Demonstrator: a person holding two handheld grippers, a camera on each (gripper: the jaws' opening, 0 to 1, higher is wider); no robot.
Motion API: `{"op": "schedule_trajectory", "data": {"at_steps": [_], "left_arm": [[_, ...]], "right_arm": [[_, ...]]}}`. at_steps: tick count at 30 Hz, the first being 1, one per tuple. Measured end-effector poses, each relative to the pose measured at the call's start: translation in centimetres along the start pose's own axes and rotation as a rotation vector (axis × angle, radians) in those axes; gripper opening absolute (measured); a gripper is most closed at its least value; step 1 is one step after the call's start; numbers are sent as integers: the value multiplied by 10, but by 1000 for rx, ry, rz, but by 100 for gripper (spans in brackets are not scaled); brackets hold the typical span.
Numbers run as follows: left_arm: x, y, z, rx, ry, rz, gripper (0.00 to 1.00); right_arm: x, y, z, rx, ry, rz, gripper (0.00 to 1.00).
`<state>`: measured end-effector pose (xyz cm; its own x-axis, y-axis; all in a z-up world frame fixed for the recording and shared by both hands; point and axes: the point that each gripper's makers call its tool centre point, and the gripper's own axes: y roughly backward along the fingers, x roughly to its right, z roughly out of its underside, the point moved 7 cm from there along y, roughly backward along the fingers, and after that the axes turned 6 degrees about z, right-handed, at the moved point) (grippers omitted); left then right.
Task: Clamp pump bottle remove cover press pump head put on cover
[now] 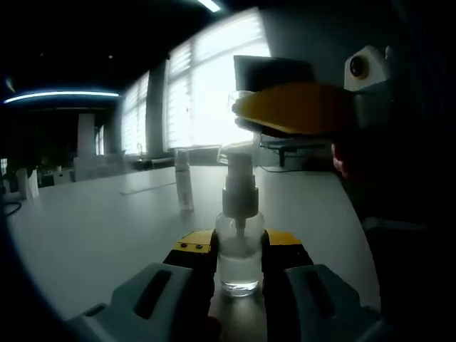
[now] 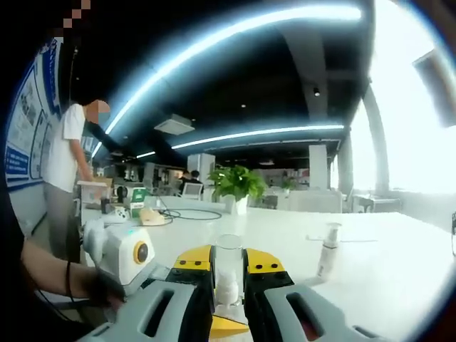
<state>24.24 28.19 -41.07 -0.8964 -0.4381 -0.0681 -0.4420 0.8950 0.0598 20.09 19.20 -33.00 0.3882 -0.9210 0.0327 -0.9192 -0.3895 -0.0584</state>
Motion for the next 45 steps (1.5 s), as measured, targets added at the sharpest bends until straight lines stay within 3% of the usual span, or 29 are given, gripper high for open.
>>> {"op": "schedule_trajectory", "data": {"at_steps": [24, 37, 45], "left_arm": [[-1, 0, 1, 0, -2, 0, 16], [0, 0, 0, -1, -4, 0, 16], [-1, -1, 0, -2, -3, -2, 16]], "right_arm": [[-5, -6, 6, -79, 54, -2, 10], [-3, -7, 4, -124, 25, 8, 10], [-6, -6, 14, -132, 16, 5, 10]]}}
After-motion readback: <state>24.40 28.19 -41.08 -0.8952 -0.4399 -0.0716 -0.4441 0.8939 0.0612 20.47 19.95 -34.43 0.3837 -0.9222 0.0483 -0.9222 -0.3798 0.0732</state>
